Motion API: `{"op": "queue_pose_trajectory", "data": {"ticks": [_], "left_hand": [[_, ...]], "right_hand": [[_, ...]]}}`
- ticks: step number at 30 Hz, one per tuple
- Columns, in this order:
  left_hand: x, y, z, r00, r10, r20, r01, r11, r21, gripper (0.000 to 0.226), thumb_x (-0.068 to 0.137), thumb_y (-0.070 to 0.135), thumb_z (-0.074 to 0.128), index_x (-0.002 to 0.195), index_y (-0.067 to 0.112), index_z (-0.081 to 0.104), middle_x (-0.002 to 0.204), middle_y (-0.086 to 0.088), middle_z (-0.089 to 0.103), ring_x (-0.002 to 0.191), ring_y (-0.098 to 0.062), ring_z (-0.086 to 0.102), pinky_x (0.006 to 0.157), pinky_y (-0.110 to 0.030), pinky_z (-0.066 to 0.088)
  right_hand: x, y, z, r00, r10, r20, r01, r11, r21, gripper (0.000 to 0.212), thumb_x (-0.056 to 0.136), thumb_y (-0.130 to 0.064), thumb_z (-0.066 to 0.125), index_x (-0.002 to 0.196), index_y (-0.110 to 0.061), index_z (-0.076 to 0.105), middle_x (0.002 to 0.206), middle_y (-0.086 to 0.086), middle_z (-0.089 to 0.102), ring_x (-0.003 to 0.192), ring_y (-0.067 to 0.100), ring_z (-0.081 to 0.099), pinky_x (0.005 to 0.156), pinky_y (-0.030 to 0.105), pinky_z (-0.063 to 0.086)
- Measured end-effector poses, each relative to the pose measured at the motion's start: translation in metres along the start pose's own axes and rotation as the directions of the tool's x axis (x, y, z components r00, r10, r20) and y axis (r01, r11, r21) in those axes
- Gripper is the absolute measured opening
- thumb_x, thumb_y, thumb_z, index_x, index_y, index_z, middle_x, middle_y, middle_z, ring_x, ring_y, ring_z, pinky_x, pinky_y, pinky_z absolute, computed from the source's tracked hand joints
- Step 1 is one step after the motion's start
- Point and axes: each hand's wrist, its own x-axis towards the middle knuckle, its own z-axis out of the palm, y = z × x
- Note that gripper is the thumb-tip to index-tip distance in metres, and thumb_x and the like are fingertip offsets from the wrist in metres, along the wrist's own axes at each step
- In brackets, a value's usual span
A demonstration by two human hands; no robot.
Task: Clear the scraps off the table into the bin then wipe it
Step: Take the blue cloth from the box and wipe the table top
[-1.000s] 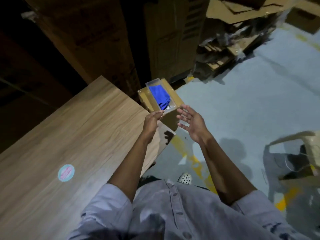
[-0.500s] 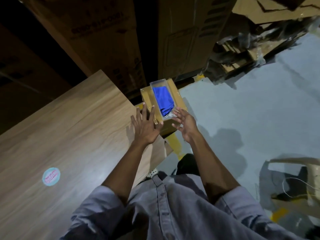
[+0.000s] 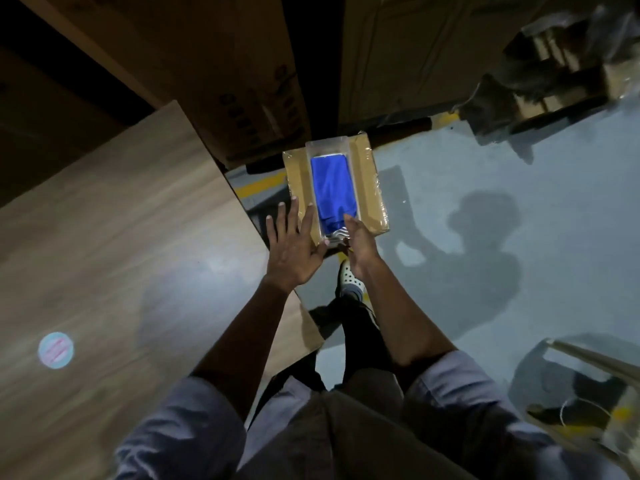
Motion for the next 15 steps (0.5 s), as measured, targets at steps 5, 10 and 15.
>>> {"op": "queue_pose_trajectory", "data": {"ticks": [5,10,15], "left_hand": [[0.016,0.006,0.015,0.995,-0.097,0.008,0.098,0.994,-0.058,0.081,0.100,0.057,0.047,0.165,0.022,0.011,0.173,-0.009,-0.005,0.158,-0.034,-0.010,0.125,-0.055,-0.005],[0.004,0.000,0.027,0.991,-0.126,-0.043,0.120,0.985,-0.123,0.078,0.099,0.053,0.051,0.162,0.019,0.023,0.171,-0.013,0.009,0.158,-0.037,0.003,0.125,-0.056,0.003],[-0.008,-0.005,0.014,0.979,-0.202,-0.009,0.190,0.936,-0.297,0.072,0.101,0.045,0.056,0.161,0.018,0.026,0.170,-0.010,0.019,0.157,-0.031,0.009,0.128,-0.049,0.011]], "right_hand": [[0.049,0.003,0.010,0.999,0.003,0.054,0.000,0.998,-0.065,0.042,0.104,-0.025,0.056,0.145,-0.029,0.054,0.154,-0.003,0.049,0.137,0.018,0.050,0.119,0.049,0.038],[0.076,0.002,0.029,0.998,0.051,-0.025,-0.053,0.996,-0.075,0.060,0.087,-0.039,0.073,0.144,-0.034,0.054,0.154,0.001,0.046,0.134,0.026,0.050,0.113,0.053,0.043],[0.047,-0.009,0.036,0.985,-0.149,-0.092,0.142,0.987,-0.082,0.044,0.094,-0.016,0.072,0.137,-0.014,0.062,0.135,0.000,0.057,0.118,0.016,0.057,0.088,0.023,0.050]]}}
